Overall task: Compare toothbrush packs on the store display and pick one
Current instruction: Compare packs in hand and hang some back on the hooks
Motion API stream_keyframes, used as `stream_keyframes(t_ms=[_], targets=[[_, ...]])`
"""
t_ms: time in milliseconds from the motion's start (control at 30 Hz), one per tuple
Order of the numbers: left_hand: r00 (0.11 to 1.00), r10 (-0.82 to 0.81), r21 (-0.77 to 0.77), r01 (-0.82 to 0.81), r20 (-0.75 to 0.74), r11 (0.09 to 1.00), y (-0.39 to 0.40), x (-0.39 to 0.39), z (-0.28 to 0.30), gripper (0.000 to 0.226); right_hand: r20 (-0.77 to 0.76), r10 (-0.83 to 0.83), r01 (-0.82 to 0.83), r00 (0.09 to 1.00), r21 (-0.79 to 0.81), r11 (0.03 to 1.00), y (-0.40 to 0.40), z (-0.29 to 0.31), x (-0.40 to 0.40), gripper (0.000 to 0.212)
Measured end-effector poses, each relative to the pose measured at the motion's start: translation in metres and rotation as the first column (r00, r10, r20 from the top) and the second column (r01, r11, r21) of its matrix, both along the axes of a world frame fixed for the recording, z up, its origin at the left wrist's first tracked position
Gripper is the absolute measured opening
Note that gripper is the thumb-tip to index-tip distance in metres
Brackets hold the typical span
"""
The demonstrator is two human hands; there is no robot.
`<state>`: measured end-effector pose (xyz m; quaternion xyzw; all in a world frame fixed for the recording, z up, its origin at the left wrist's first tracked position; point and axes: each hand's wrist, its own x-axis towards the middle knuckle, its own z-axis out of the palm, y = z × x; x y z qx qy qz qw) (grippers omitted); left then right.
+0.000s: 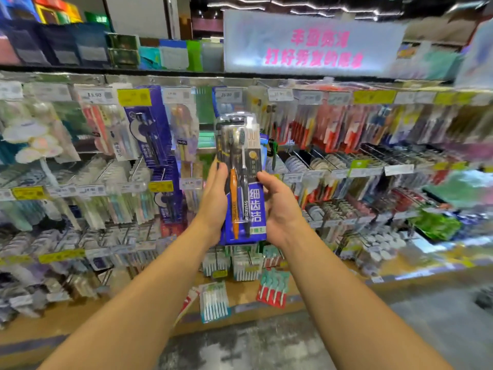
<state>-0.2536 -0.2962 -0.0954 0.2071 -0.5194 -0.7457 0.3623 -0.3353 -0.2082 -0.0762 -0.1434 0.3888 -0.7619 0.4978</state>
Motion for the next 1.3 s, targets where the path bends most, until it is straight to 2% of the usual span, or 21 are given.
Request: stream_keyframes(t_ms=[100,200,267,333,433,533,667,733,933,1067,1300], targets=[[0.999,0.046,-0.064,-0.046,-0.013,0.997,0.024,-0.037,-0.001,0.071,-0.011,-0.009,0.009,1.0,-0.019,1.0,0.025,-0.004,-0.04,0.036],[0.999,0.038,-0.123,-0.038,-0.003,0.992,0.048,-0.078,0.001,0.044,-0.042,-0.009,0.005,0.999,-0.088,0.996,0.051,-0.005,-0.08,0.022],[0.999,0.043,-0.158,-0.039,0.019,0.987,0.067,-0.1,0.007,0.035,-0.06,-0.018,0.012,0.998,-0.095,0.995,0.068,-0.006,-0.106,0.026],[1.0,0.021,-0.159,-0.017,0.021,0.987,0.084,-0.124,0.011,0.049,-0.066,-0.045,0.038,0.997,-0.103,0.994,0.084,-0.005,-0.131,0.036],[1.0,0.003,-0.161,-0.003,-0.002,0.987,0.108,-0.159,0.015,0.051,-0.064,-0.088,0.08,0.994,-0.116,0.99,0.109,-0.001,-0.166,0.033],[0.999,-0.038,-0.179,0.038,0.004,0.983,0.132,-0.192,0.017,0.022,-0.059,-0.147,0.141,0.987,-0.098,0.985,0.132,-0.001,-0.199,0.031],[0.998,-0.063,-0.13,0.064,0.013,0.989,0.163,-0.233,0.021,0.019,-0.052,-0.2,0.196,0.978,-0.086,0.977,0.161,0.001,-0.238,0.021],[0.997,-0.081,-0.13,0.081,0.01,0.988,0.174,-0.253,0.02,0.012,-0.05,-0.226,0.221,0.973,-0.091,0.971,0.175,0.002,-0.255,0.026],[0.992,-0.123,-0.132,0.127,0.039,0.983,0.203,-0.309,0.023,0.016,-0.058,-0.292,0.288,0.955,-0.069,0.955,0.207,0.005,-0.303,0.051],[0.986,-0.151,-0.177,0.161,0.072,0.971,0.217,-0.34,0.027,0.03,-0.088,-0.318,0.314,0.944,-0.05,0.948,0.228,0.009,-0.329,0.034],[0.977,-0.193,-0.265,0.211,0.093,0.941,0.229,-0.392,0.018,0.02,-0.197,-0.37,0.39,0.908,0.075,0.918,0.256,0.006,-0.378,0.024]])
